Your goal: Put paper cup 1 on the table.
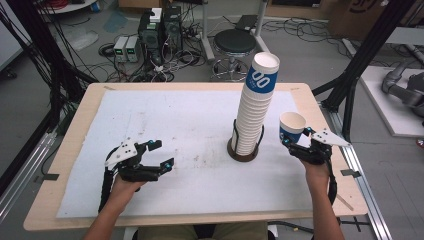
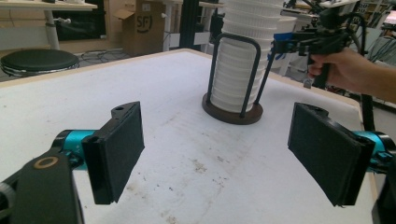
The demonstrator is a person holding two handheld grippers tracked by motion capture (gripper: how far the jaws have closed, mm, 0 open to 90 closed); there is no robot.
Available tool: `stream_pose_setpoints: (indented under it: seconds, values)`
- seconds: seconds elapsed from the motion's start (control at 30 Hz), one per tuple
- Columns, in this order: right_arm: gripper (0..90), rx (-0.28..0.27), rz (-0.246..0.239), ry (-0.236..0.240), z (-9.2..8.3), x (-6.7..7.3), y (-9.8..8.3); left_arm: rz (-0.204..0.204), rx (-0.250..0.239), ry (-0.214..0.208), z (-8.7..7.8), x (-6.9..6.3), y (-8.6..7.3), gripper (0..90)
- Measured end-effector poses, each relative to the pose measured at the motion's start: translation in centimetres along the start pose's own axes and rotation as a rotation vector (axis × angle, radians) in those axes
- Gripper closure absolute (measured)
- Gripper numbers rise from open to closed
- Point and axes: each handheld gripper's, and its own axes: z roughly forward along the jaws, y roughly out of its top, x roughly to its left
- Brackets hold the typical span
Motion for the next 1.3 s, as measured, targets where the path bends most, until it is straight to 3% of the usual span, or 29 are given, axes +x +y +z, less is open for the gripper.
stream_pose_setpoints:
  seconds: [0.17,0.33,0.57,0.83,0.97,1.13,1.3]
  values:
    - [27.6,0.059,0.056,-0.084,2.2,-0.7,-0.8,0.001,0.001,0.002,0.0,0.0,-0.1,18.3]
    - [27.6,0.138,0.073,-0.100,3.6,-0.7,-1.6,0.000,0.000,0.009,-0.1,0.0,-0.1,18.3]
    - [27.5,0.180,0.075,-0.076,3.7,-0.7,-1.9,0.003,0.007,0.009,-0.1,0.0,-0.1,18.3]
    - [27.1,0.243,0.018,-0.066,2.9,-0.6,-1.8,0.004,0.016,0.012,0.0,-0.1,-0.1,18.5]
    - [25.5,0.249,0.063,-0.032,2.7,-0.8,-2.2,0.002,0.020,0.008,0.1,0.0,-0.2,18.5]
    - [21.3,0.247,0.107,-0.035,2.3,-0.8,-2.4,0.005,0.020,0.010,0.2,0.0,-0.1,18.5]
    - [20.2,0.255,0.079,-0.012,1.6,-0.6,-2.4,0.002,0.017,0.011,0.2,0.1,-0.1,18.5]
